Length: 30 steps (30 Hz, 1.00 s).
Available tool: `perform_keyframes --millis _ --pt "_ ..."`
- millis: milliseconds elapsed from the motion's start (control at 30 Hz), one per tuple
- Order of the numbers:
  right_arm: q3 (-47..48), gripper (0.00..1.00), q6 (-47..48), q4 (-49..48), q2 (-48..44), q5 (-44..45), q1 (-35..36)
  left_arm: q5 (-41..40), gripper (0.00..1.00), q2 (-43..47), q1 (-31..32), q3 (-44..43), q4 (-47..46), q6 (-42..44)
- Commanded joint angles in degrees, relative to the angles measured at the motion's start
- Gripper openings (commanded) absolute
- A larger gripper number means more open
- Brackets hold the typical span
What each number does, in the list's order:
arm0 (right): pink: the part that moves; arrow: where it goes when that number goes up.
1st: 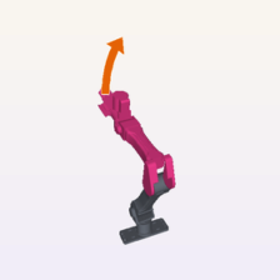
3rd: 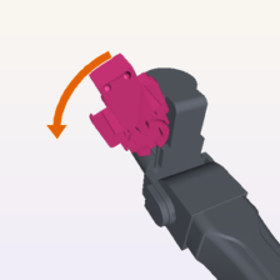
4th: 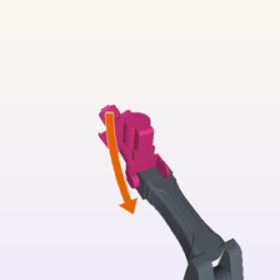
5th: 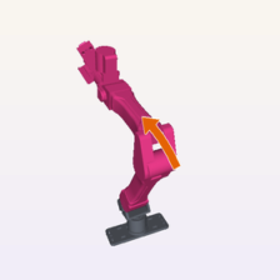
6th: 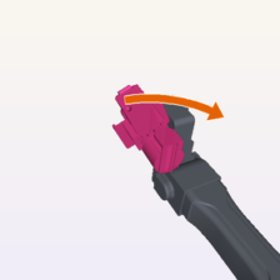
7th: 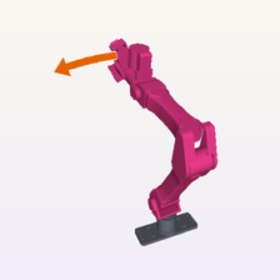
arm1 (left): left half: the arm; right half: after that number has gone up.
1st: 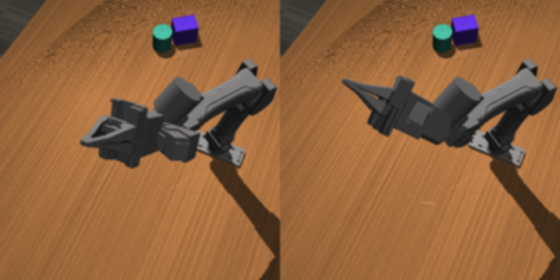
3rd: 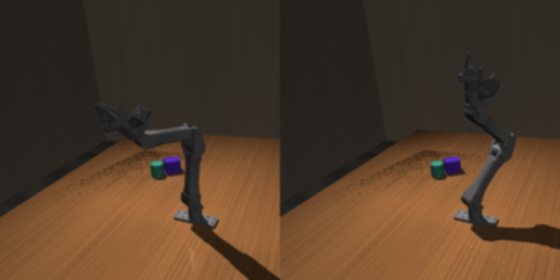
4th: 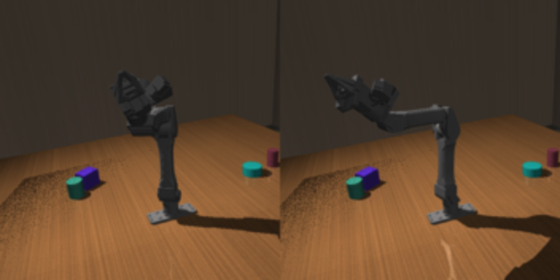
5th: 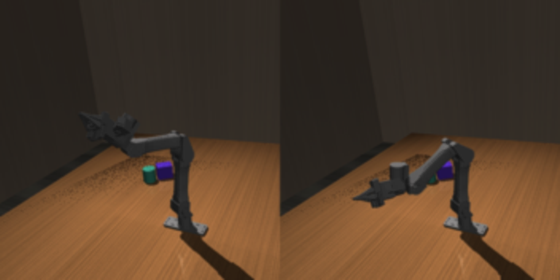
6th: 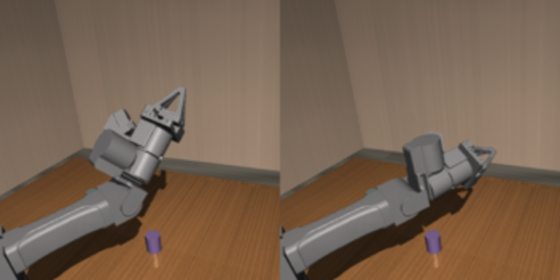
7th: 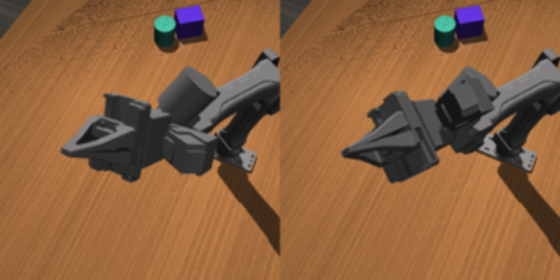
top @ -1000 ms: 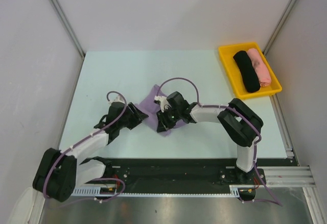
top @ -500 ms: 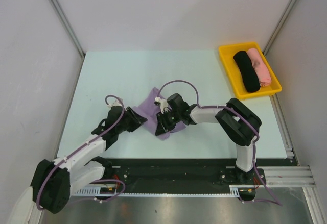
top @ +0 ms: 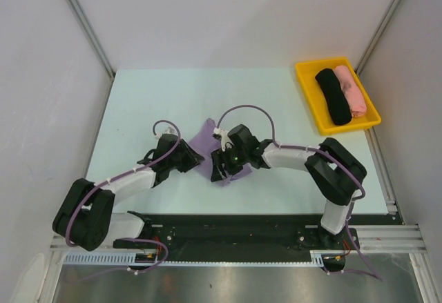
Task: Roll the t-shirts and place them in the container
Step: Roll the T-shirt to the center of the board.
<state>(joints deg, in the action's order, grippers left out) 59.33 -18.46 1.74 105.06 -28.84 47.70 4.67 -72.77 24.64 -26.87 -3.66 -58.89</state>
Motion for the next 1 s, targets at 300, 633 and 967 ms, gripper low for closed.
perform_keyframes --millis 300,633,967 --pt "-0.88 0.59 -3.16 12.50 -12.42 26.55 -6.30 -2.29 0.38 -3.34 0.23 -5.47 2.78 2.20" --pt "-1.76 0.49 -2.73 11.62 -11.26 31.45 -5.43 -1.24 0.38 -5.53 0.32 -7.84 2.87 2.64" --pt "-1.76 0.51 4.91 9.43 -20.59 47.90 7.92 0.34 0.38 -9.66 0.40 -10.65 1.90 2.47"
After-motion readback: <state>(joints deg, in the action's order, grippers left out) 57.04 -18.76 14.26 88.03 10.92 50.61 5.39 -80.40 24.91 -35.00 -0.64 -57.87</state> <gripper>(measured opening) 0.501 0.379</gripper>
